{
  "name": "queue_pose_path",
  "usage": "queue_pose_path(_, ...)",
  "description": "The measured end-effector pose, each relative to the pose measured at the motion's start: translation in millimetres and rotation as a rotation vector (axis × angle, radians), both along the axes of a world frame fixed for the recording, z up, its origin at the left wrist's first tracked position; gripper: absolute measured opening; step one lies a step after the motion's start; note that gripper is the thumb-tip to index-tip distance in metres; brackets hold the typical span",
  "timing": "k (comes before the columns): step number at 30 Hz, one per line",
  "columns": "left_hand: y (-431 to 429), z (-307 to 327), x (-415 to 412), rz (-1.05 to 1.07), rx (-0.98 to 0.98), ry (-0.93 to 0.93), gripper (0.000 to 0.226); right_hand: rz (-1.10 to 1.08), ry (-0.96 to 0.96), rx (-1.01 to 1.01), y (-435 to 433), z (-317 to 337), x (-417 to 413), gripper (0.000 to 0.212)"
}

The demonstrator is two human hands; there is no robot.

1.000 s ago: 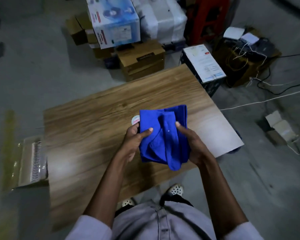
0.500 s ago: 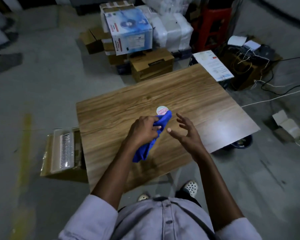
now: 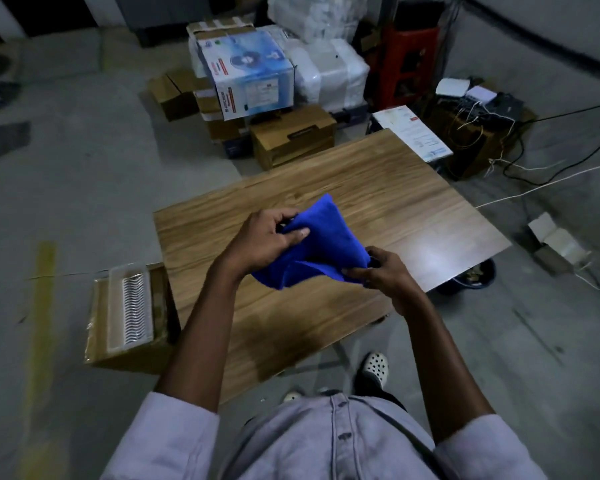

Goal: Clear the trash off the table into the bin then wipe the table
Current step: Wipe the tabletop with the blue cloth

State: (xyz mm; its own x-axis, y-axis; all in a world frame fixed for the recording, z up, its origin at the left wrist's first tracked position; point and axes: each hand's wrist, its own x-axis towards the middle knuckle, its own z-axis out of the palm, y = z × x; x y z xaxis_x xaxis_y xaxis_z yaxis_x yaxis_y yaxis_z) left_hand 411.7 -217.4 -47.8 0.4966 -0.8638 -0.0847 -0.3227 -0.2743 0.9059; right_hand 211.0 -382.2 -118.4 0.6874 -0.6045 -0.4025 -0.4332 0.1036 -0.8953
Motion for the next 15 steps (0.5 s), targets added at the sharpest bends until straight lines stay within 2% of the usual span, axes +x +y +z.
queue_pose_path(1, -2, 0, -4, 0.001, 0.031, -0.105, 0.019, -0.067, -0.007, 0.058, 2, -2, 1, 0.05)
queue_pose_path(3, -8, -1, -14, 0.032, 0.09, -0.295, 0.013, -0.203, -0.094, 0.299, 10, -7, 8, 0.062)
queue_pose_path(6, -18, 0, -28, 0.107, 0.074, -0.288, 0.005, -0.305, -0.11, 0.656, 34, -14, 21, 0.075)
queue_pose_path(8, -22, 0, -34, 0.152, 0.049, -0.298, 0.006, -0.291, -0.097, 0.806, 50, -15, 25, 0.067)
queue_pose_path(11, -23, 2, -39, 0.197, 0.056, -0.335, 0.007, -0.287, -0.207, 0.95, 61, -8, 30, 0.05)
queue_pose_path(14, -21, 1, -39, 0.225, 0.051, -0.344, 0.007, -0.244, -0.32, 0.917, 52, -2, 34, 0.011)
queue_pose_path(15, -20, 1, -39, 0.234, 0.054, -0.328, 0.007, -0.227, -0.345, 0.895, 49, -3, 34, 0.009)
